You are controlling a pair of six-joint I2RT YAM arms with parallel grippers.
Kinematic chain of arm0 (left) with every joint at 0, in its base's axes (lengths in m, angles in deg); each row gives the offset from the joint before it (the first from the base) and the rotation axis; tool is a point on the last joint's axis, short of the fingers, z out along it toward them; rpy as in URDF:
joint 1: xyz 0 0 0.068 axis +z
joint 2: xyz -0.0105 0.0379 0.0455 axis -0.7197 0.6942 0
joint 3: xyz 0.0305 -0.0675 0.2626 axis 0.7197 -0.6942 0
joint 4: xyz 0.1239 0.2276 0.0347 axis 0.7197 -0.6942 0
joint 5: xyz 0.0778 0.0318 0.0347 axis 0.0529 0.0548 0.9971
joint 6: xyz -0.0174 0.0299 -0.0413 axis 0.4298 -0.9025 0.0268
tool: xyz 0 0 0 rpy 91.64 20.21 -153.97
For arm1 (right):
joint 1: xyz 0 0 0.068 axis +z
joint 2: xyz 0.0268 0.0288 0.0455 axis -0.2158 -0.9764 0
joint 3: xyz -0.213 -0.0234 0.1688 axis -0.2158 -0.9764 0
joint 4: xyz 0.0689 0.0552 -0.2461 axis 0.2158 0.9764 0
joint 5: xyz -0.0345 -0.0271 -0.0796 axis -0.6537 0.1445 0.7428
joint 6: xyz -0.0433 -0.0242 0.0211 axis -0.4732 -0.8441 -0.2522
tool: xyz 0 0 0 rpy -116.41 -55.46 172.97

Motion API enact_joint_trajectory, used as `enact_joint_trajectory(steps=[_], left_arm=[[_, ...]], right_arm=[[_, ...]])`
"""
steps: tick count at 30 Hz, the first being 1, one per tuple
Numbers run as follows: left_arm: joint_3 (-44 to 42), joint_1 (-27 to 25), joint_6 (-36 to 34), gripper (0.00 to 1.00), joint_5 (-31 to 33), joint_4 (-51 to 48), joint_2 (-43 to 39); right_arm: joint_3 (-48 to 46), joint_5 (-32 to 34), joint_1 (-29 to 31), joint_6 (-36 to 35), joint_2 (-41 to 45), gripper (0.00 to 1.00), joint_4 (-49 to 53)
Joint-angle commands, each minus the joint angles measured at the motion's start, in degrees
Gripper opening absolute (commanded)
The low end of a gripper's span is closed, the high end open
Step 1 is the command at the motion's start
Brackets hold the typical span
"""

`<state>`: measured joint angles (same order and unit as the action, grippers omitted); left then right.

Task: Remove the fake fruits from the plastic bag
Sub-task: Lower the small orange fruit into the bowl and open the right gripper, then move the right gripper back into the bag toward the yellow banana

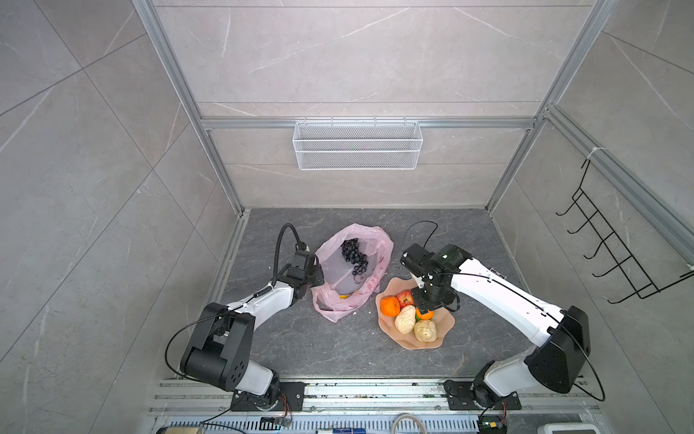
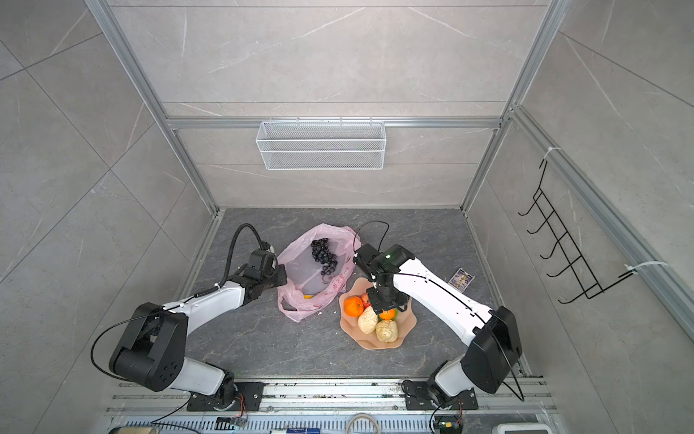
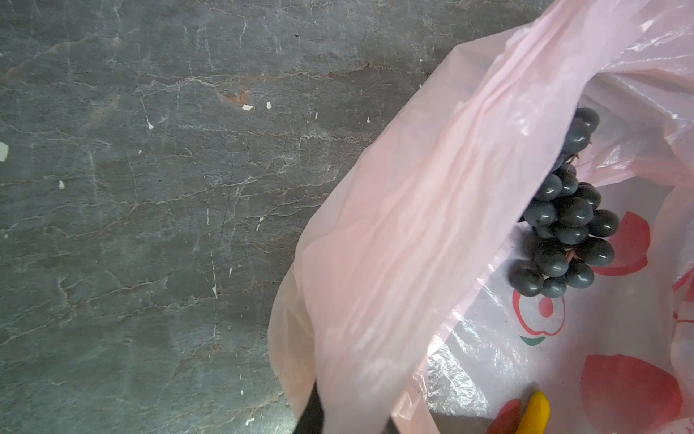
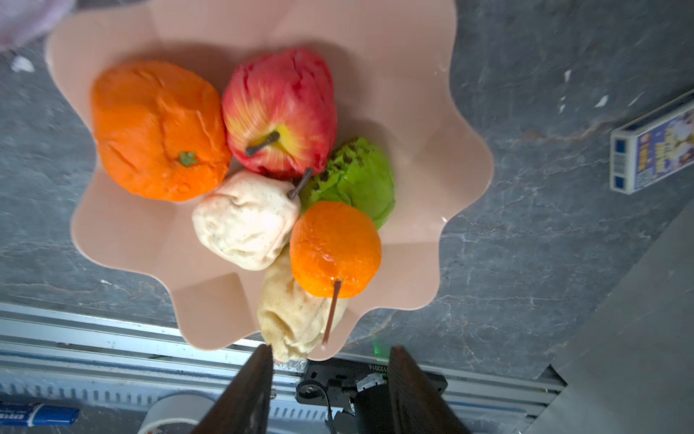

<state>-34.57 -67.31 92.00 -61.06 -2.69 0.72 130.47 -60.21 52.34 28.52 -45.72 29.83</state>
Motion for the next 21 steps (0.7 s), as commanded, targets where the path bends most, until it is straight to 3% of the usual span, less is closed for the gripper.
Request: enact_joint_trajectory(steps=[1,12,21], left_arm=[[2.0,-0.1,-0.9,0.0,-1.3,1.2,0.8],[2.0,-0.1,-1.0,0.0,-1.5,1.1,0.8],[3.2,-0.1,0.5,0.01,0.1,-2.4,0.5]], right_arm=[[3.8,2.7,0.7,1.5,2.1,0.56,0.4],[7.9,3.7,7.9,7.4,-4.0,0.53,-21.9],[6.9,-4.4,9.6,11.9,-13.6,0.48,-39.0]])
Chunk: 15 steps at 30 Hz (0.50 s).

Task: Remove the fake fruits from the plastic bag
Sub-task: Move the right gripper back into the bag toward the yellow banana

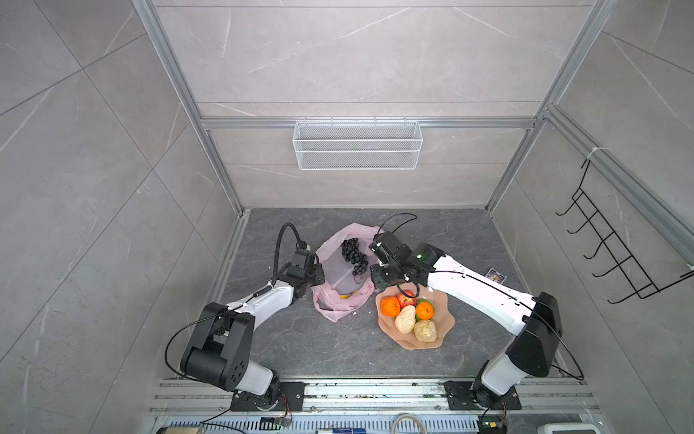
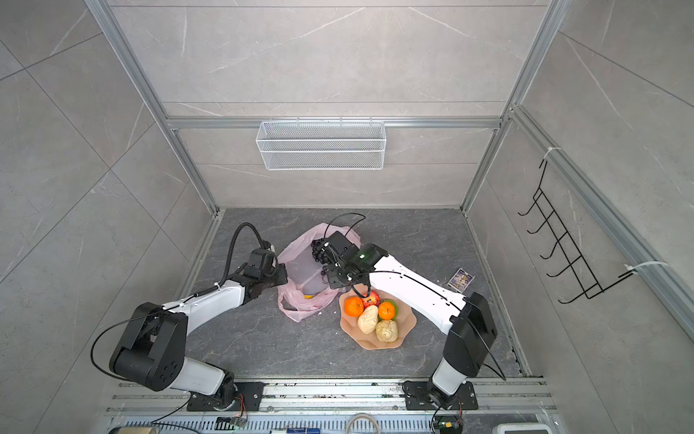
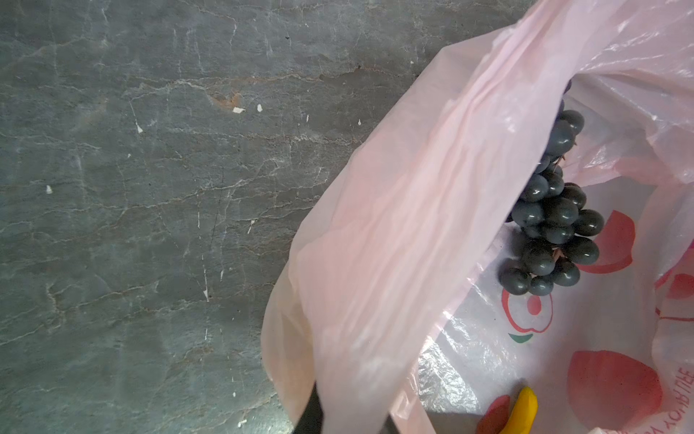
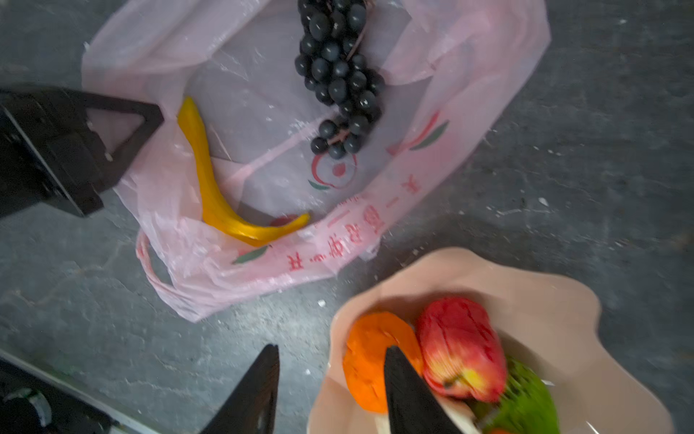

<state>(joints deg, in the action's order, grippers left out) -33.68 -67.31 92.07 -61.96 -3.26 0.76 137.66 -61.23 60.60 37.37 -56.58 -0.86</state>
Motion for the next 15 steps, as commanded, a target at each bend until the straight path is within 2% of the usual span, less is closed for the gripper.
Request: enact_joint_trajectory(steps=[1,3,4,7,11,15], left_arm=[[2.9,0.0,1.2,0.02,1.4,-3.5,0.5],[4.1,0.0,3.3,0.09,2.1,-6.7,0.7],[5.2,0.0,5.1,0.2,2.9,-9.8,0.6],[6.7,0.0,10.0,0.41,4.9,-17.8,-2.0],[6.7,-0.2,13.1,0.56,5.0,-21.9,-6.3],[5.0,-0.5,15.0,0.62,0.3,-19.4,-5.9]], right_arm=[[-0.1,-3.8,2.0,3.8,-4.6,0.48,-10.0],[1.2,-4.0,3.1,4.7,-8.2,0.48,-11.8],[2.3,-3.8,3.5,5.2,-10.2,0.48,-11.8],[3.1,-3.7,4.2,6.3,-13.3,0.48,-13.1],[1.7,-4.9,4.6,6.8,-14.7,0.48,-16.6],[1.0,-5.2,4.6,7.1,-16.2,0.48,-18.7]])
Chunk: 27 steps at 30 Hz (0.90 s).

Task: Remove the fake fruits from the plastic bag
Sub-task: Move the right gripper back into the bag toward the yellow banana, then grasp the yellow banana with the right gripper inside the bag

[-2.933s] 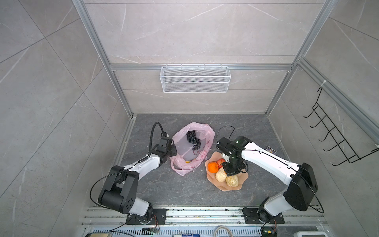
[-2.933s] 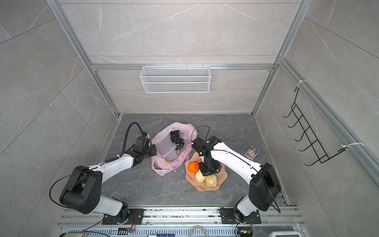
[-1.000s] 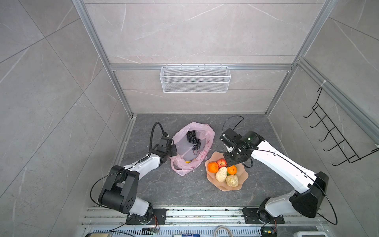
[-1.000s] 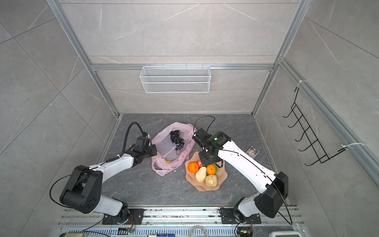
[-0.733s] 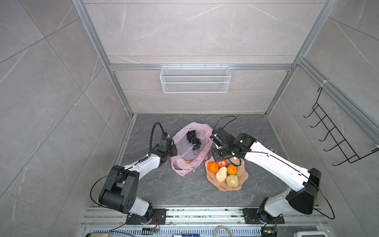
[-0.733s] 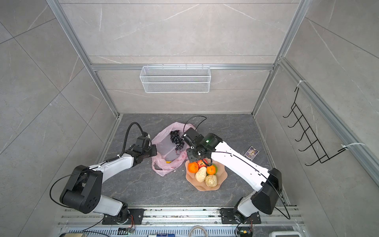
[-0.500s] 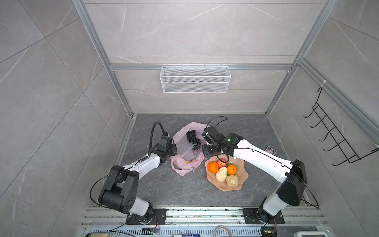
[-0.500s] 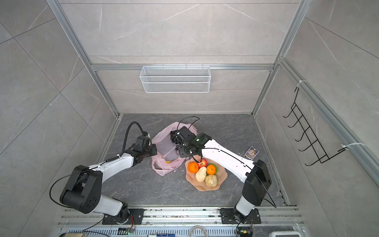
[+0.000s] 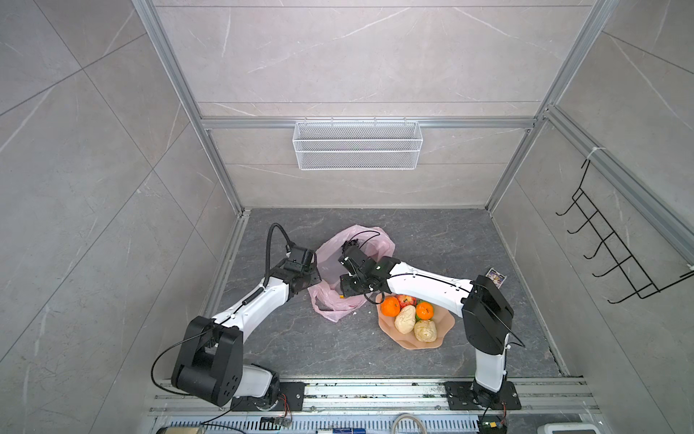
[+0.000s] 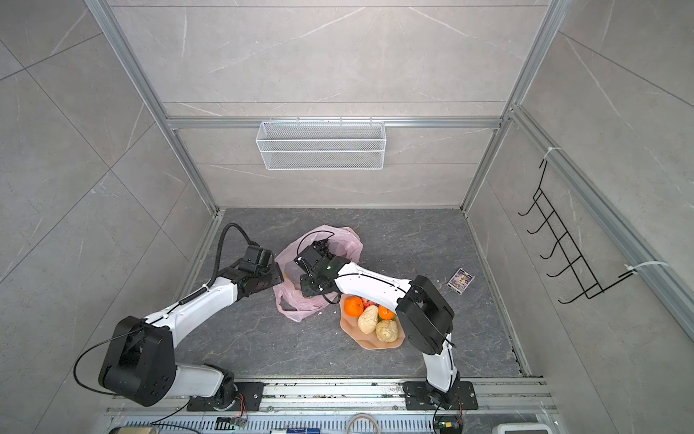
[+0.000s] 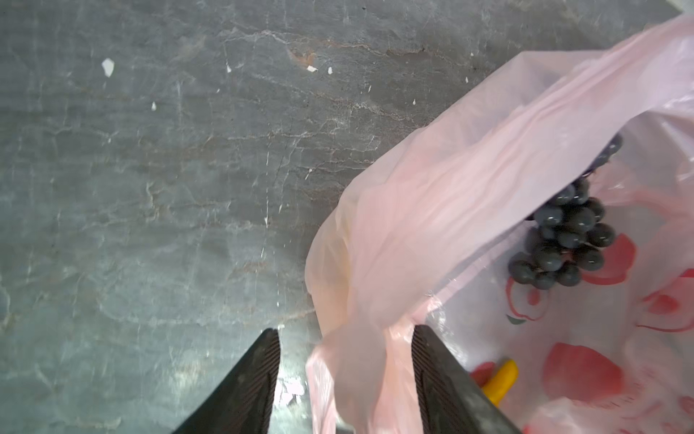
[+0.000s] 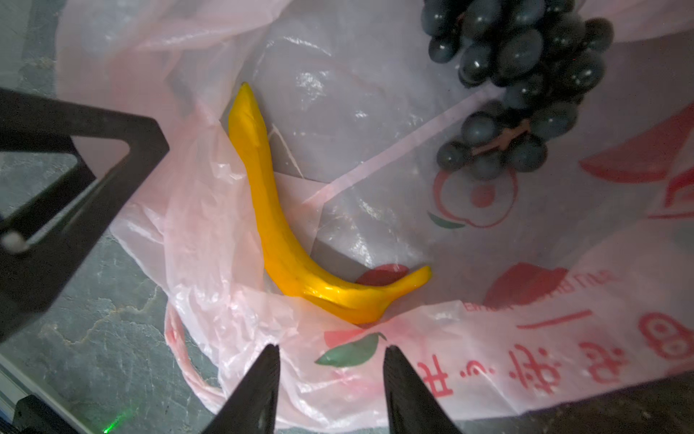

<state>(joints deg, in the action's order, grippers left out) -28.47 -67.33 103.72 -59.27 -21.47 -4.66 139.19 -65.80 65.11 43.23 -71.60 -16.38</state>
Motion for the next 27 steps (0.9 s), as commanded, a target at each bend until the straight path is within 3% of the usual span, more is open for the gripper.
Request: enact_joint_trajectory(steps=[1,6,9,20,27], left_arm=[[-0.7,-0.7,3.5,0.64,-3.8,0.0,0.1],[-2.2,-1.2,3.5,0.67,-11.9,4.5,5.4],[-5.7,-1.2,4.6,0.56,-11.7,5.8,3.7],[-13.5,-0.8,2.9,0.3,-11.5,9.7,-0.3],[-14.9,-0.1,3.3,0.22,-12.1,12.5,1.7]], right_arm=[[-0.8,-0.4,0.1,1.5,-1.4,0.48,-3.6],[-1.7,0.5,0.1,1.2,-1.9,0.49,-4.9],[-0.8,0.3,0.1,0.2,-3.1,0.49,-5.0],[12.0,-3.2,0.1,-7.8,-14.3,0.51,0.3],[14.7,-6.1,0.2,-11.0,-17.2,0.53,-0.3]])
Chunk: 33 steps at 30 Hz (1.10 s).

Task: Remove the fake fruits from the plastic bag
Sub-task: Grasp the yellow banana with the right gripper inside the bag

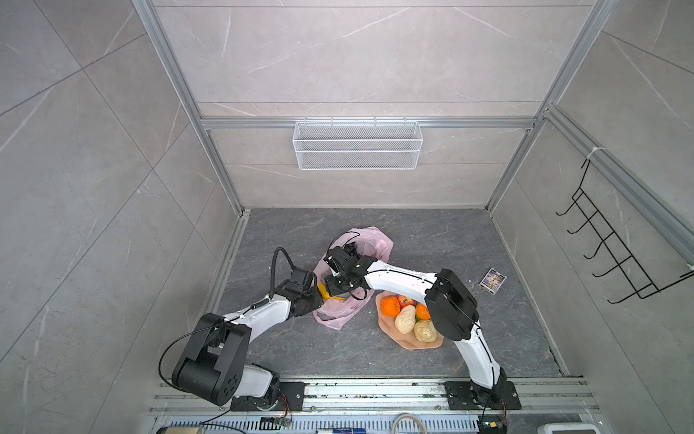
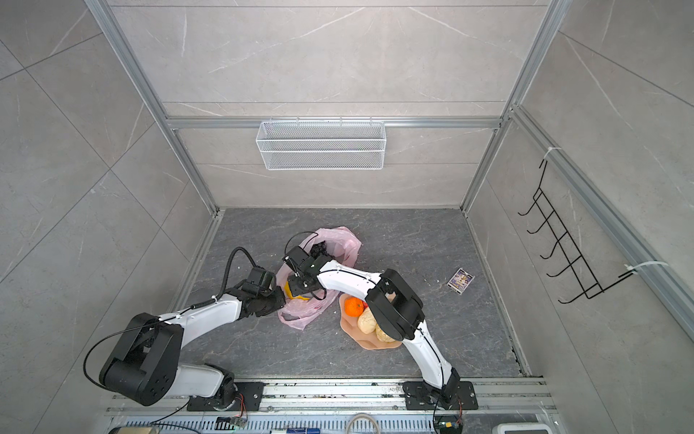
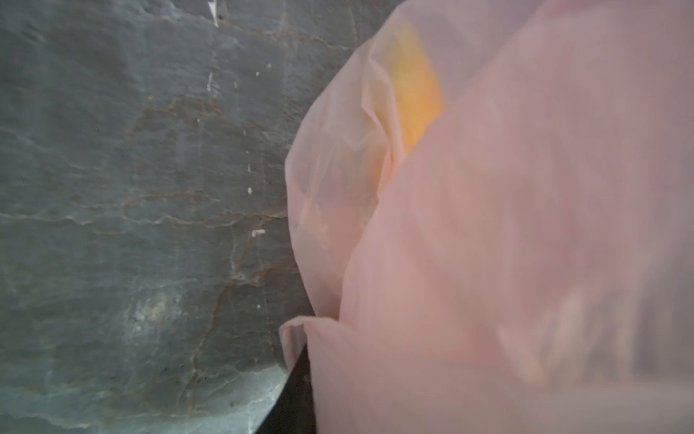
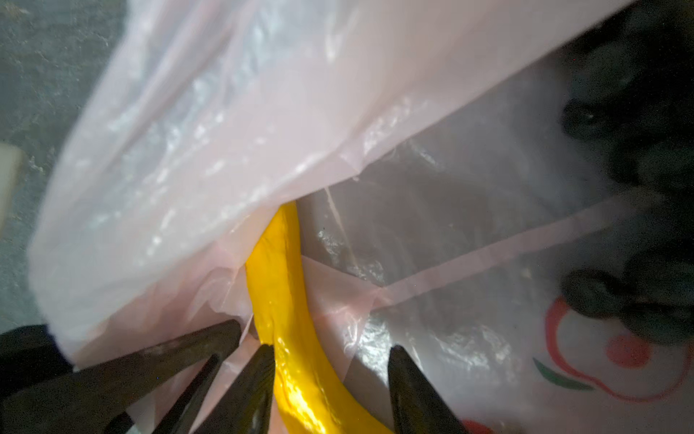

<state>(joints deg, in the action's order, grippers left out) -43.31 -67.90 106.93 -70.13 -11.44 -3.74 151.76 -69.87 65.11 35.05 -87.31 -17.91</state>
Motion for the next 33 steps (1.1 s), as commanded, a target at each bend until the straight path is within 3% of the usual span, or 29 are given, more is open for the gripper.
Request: enact_joint_trajectory(steps=[1,6,11,21,25,33], left_arm=[[-0.2,0.4,-0.1,0.21,-1.4,2.6,0.7],[0.5,0.8,-1.7,0.18,-2.0,2.8,1.5],[0.2,1.2,-1.8,0.15,-2.3,3.1,1.1],[0.2,1.7,-2.0,0.1,-2.2,3.1,0.1],[0.2,2.0,-1.9,0.08,-2.2,3.1,0.1],[0.3,2.1,-2.1,0.07,-3.2,3.2,-0.4]], right_arm=[[2.5,-2.5,0.2,-3.2,-1.8,0.54,1.1],[4.6,-3.1,0.6,-5.2,-3.9,0.61,1.2],[10.5,-0.4,0.7,-6.2,-8.4,0.61,5.9],[16.1,8.0,0.5,-4.0,-10.8,0.51,10.9],[16.0,8.2,0.1,-2.6,-10.0,0.46,10.3],[21.7,6.7,0.1,-2.1,-14.1,0.47,13.9]])
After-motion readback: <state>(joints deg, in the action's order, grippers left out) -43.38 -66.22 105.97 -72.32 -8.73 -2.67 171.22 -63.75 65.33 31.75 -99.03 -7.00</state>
